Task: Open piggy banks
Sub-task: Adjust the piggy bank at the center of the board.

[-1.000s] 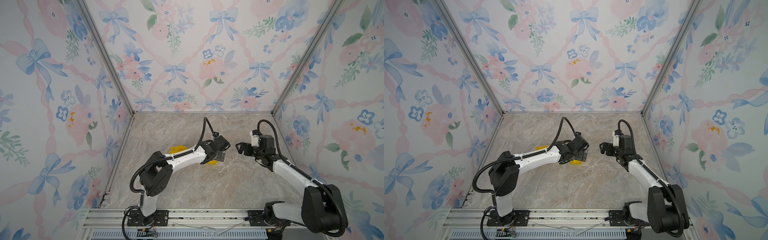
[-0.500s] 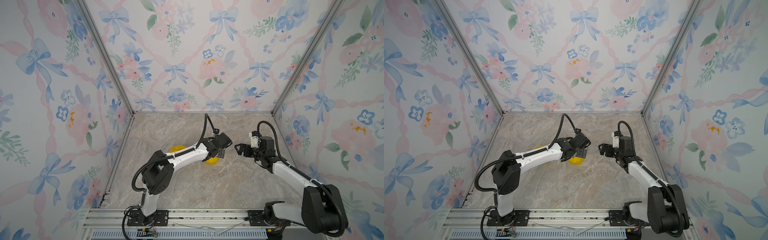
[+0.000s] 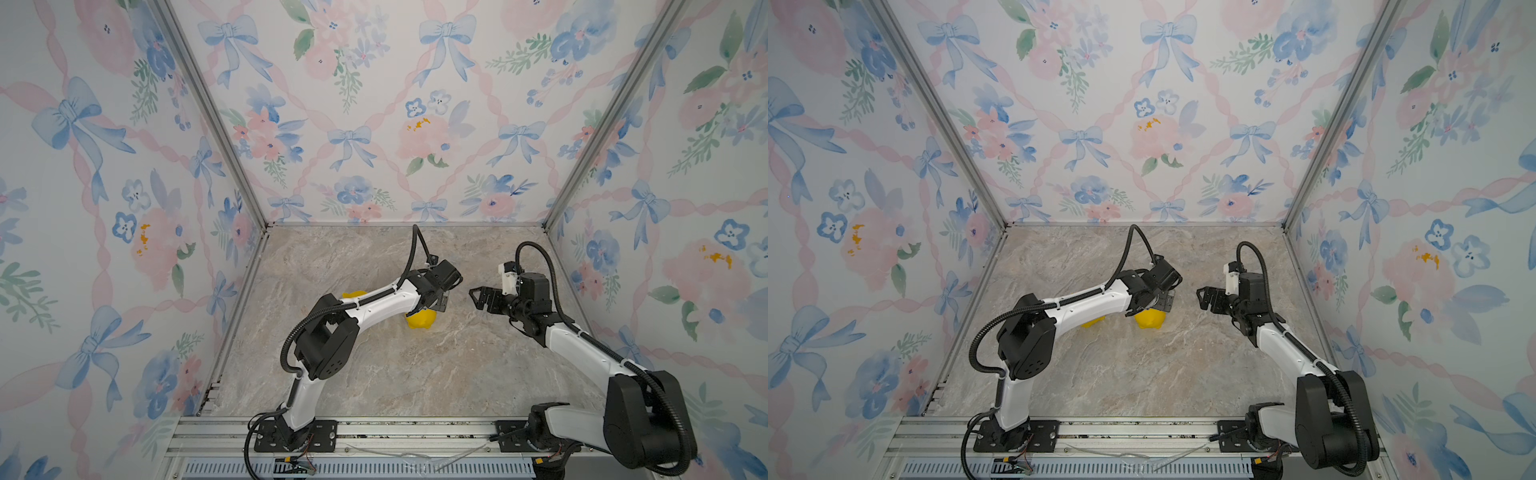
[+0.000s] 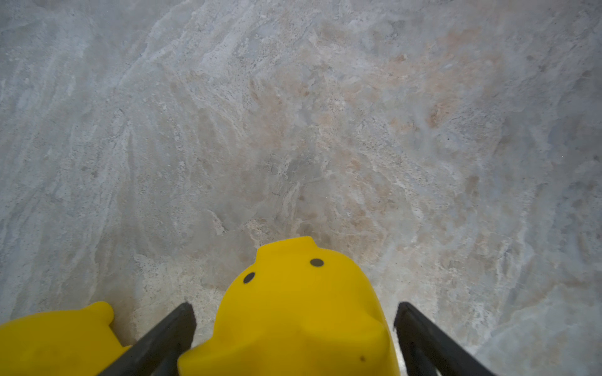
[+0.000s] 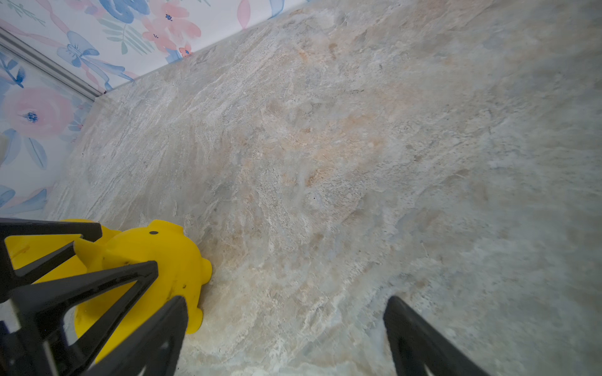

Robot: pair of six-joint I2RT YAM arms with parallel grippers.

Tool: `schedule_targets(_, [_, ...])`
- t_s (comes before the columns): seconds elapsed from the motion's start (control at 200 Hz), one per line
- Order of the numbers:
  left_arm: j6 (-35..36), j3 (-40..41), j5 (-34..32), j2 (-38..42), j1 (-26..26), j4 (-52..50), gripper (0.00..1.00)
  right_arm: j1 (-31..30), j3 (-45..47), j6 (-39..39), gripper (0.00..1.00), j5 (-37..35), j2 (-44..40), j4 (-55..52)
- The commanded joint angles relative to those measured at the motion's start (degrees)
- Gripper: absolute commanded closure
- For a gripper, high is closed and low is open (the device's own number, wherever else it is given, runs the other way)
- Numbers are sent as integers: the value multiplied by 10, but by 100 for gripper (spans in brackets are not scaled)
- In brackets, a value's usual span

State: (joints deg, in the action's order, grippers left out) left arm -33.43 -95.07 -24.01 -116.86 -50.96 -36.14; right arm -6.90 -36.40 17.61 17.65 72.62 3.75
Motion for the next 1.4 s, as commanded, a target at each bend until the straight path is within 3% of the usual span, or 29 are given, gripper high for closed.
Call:
schedule_targets(0.0, [9,-15,10,-16,3,-8,2,3,9,4,4,9,-10,11])
schedule_targets(0.3, [-19,0,2,-11,7,-9,3,3,13,7,4,17,-9,18])
schedule_targets(0.645, [-26,11,-7,2,3,-6,18,3,13,16,4,28,-2,27])
schedule_targets(0.825, [13,17,4,22,-9,20,24,3,17,24,4,29,8,39])
schedule_targets(0.885, [32,31,36,38,-10,50,25,4,16,28,3,31,10,39])
schedule_targets(1.0, [62,54,164,58,-9,121,27,13,20,42,3,-6,-10,21])
schedule_targets(1.195, [78,51,322,59,-24,190,29,123,51,110,3,-16,-66,-2])
schedule_targets(1.29, [68,64,407,53,-22,229,28,135,54,112,3,-7,-83,-17])
schedule_targets(1.395, [57,86,449,46,-21,259,28,134,59,109,3,-10,-101,-31])
